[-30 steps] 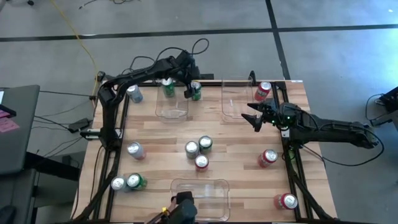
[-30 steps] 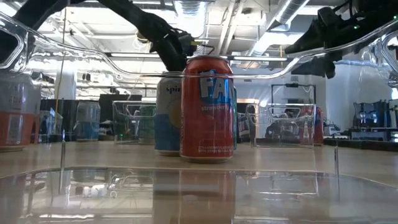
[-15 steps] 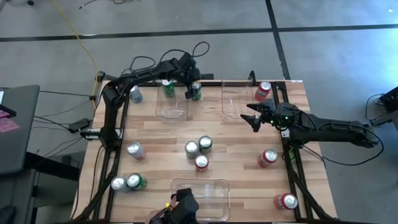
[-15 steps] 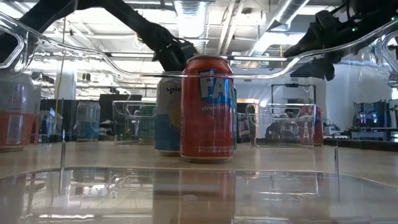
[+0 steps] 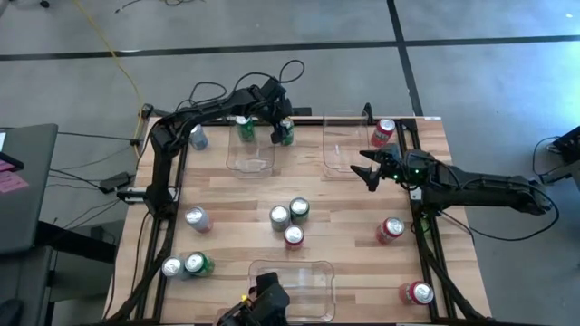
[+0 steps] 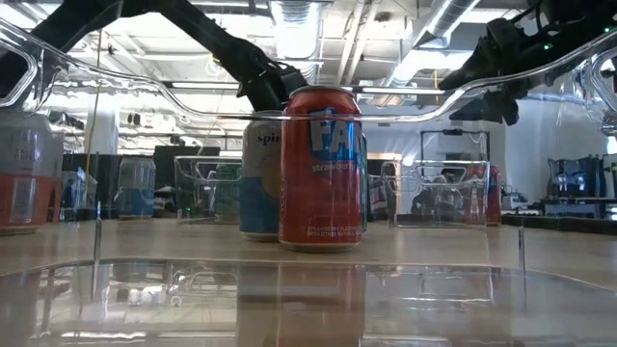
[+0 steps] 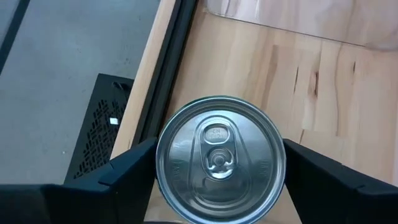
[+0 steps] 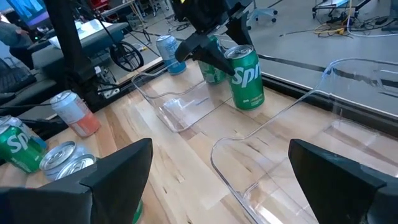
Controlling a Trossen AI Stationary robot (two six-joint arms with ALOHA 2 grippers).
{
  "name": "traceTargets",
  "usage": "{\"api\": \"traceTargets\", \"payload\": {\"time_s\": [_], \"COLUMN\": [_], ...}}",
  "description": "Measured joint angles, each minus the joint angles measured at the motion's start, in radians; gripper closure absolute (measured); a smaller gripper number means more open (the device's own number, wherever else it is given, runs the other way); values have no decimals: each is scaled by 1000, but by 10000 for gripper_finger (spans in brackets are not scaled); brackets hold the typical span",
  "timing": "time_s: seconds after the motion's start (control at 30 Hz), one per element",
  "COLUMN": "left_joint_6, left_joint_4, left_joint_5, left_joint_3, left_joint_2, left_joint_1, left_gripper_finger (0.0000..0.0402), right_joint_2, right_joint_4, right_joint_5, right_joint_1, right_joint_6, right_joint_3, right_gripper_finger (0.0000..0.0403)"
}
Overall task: Sort soda cans
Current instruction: Put the green soda can into the top left transparent bin
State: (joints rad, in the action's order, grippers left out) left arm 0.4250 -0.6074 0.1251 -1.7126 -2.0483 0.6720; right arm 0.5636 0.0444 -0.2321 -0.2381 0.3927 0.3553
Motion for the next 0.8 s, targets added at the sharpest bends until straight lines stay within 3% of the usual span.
{"api": "traceTargets", "payload": {"time_s": [0.17,0.33,0.53,0.8], "left_joint_6": [-43,-41,-45,-99], "left_joint_4": [-59,-204,-382,-434], "left_joint_5": [-50,-150,-157,-199], "left_joint_3": [-46,-191,-337,-341], "left_joint_2": [-1,2,8,109], "left_joint_1": [-9,-41,-71,-64], "left_gripper_finger": [107,107,107,107], "right_joint_2": [0,0,0,0], "right_joint_4": [0,0,12,45], "right_joint_5": [-5,-5,-5,-5], "right_joint_1": [0,0,5,23], "right_joint_6": [0,0,0,-1], "right_joint_3": [0,0,0,0], "right_gripper_finger": [7,7,7,7]}}
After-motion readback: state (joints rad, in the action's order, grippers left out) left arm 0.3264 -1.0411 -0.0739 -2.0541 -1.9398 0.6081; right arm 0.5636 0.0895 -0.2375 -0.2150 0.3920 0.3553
